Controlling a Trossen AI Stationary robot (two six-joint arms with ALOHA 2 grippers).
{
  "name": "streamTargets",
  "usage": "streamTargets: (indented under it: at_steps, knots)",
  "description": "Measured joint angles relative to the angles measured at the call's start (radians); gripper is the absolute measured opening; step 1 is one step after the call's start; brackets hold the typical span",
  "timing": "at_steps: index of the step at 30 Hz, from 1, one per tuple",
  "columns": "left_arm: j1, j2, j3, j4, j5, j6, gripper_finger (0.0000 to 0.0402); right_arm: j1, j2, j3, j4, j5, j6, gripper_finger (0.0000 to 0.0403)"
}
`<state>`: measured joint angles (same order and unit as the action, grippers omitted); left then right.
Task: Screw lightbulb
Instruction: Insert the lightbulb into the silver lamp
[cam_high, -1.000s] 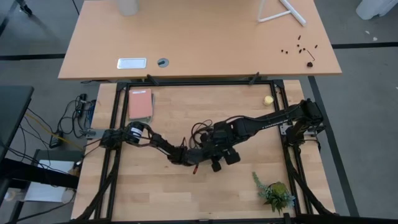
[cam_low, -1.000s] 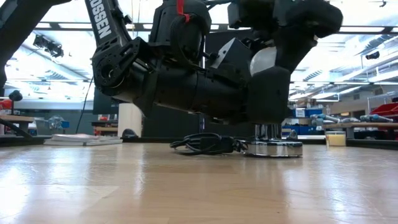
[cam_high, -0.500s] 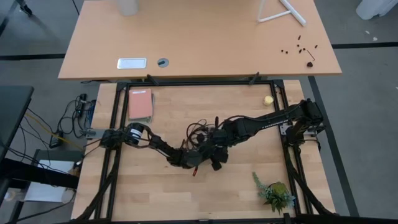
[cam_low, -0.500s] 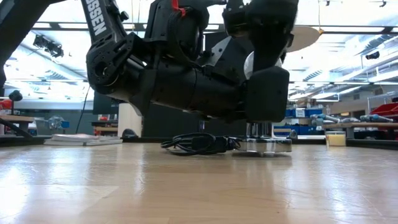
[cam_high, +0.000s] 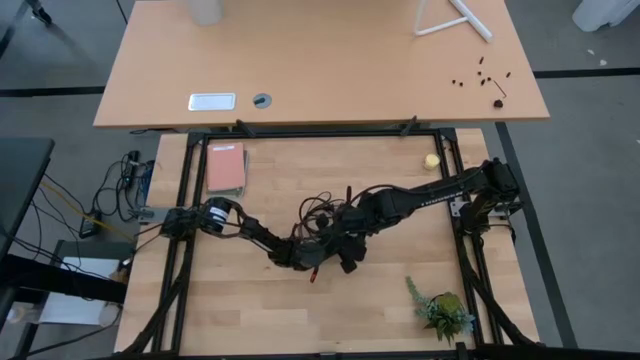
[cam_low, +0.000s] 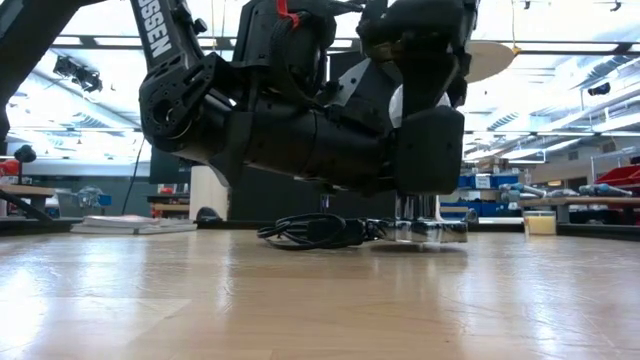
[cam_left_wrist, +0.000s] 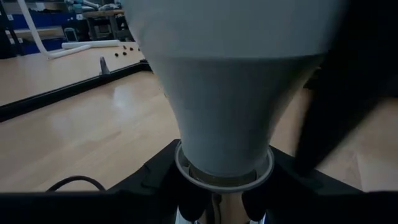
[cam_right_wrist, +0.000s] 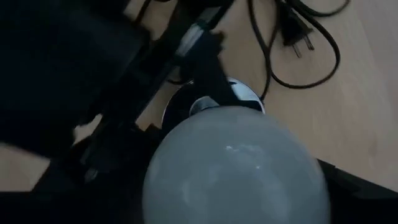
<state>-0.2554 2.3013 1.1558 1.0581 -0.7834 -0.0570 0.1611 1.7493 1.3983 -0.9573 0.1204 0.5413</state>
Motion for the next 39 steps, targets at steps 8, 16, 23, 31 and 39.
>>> streamTargets:
  at_steps: [8, 16, 23, 31, 39]
  knots:
    - [-0.001, 0.000, 0.001, -0.001, 0.032, 0.000, 0.0180, -0.001, 0.000, 0.000, 0.043, -0.048, -0.222, 0.0363]
    - [-0.001, 0.000, 0.001, -0.005, 0.047, 0.003, 0.0180, 0.000, 0.000, 0.000, 0.051, -0.073, -0.457, 0.0391]
    - [0.001, 0.000, 0.001, -0.005, 0.075, 0.028, 0.0180, 0.019, 0.000, 0.000, 0.032, -0.076, -0.717, 0.0397]
    - [0.034, 0.000, 0.001, -0.016, 0.316, 0.055, 0.0180, 0.056, 0.000, 0.000, -0.015, -0.075, -1.023, 0.0395]
    - [0.063, -0.001, 0.002, -0.034, 0.475, 0.056, 0.0180, 0.089, 0.000, 0.000, -0.078, -0.072, -1.228, 0.0377]
